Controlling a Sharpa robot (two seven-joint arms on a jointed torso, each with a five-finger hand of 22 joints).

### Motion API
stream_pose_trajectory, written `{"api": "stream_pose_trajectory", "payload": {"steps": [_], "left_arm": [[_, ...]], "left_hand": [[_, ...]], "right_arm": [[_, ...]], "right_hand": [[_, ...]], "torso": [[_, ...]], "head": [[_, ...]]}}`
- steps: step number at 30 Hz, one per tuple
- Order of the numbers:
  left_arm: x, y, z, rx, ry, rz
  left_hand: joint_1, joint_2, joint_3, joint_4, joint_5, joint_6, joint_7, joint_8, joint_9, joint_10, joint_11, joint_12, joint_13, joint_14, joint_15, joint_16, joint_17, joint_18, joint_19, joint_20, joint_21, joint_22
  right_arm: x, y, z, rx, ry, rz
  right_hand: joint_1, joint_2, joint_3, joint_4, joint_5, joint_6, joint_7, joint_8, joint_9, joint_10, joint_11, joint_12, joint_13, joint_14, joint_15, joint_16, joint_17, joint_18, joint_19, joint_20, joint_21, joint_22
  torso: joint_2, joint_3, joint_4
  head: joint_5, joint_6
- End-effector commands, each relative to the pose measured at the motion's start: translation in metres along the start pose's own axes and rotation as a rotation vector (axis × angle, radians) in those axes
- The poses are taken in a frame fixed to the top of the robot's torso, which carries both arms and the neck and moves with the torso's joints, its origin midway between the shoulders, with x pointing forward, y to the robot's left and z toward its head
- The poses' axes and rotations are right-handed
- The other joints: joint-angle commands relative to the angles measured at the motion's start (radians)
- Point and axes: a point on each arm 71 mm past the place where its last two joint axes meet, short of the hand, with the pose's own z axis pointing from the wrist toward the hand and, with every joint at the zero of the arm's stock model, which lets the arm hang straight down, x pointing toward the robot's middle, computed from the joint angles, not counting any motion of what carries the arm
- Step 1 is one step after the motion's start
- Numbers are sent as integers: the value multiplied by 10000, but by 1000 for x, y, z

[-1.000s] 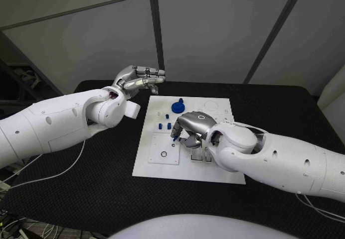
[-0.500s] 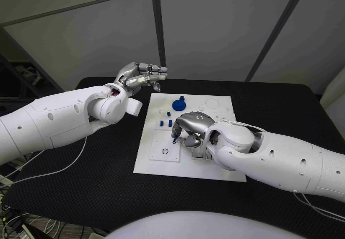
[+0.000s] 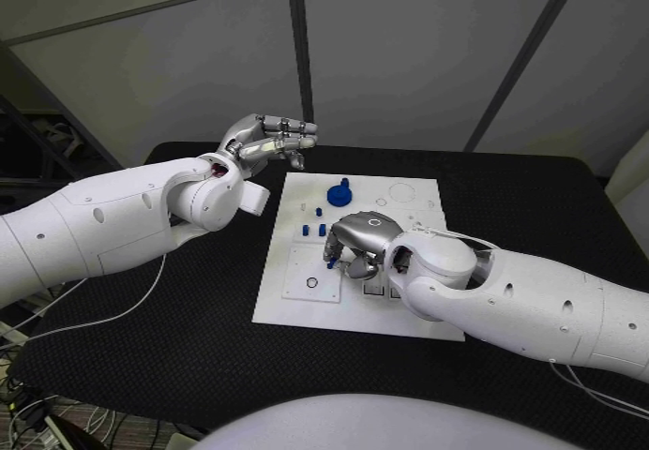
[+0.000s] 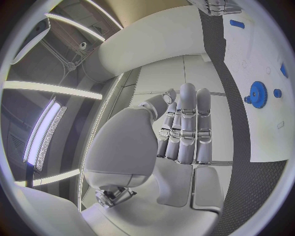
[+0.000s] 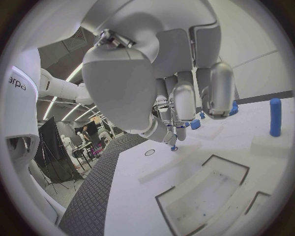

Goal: Assemble the parts on the task board

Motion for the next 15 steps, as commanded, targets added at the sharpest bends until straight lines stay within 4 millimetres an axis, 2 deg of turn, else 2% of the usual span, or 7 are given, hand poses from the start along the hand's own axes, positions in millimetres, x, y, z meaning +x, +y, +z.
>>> {"api": "stream_pose_trajectory", "payload": {"steps": [1,15], "left_arm": [[2,-1,0,51,125,-93],[3,-1,1,30,181,-117]], "left_hand": [[-56,64,-70,-16,49,-84,2,-42,-17,-47,16,-52,-10,-58,23,-55,-13,-108,-66,19,-47,-16],[-67,60,-81,-17,44,-97,6,-42,-21,-58,21,-57,-9,-57,28,-70,-19,-109,-71,24,-56,-20]], "right_arm": [[0,-1,1,70,101,-179],[10,0,3,97,460,-345]], "right_hand": [[-121,7,6,-47,-44,43,53,40,10,15,26,-66,-15,316,-51,40,-23,-58,89,-25,37,784],[-129,23,12,-46,-44,46,54,38,12,14,27,-65,-17,313,-51,34,-38,-62,97,-25,51,800]], "torso": [[0,-4,4],[1,4,-2]], "head": [[10,-23],[60,-77]]}}
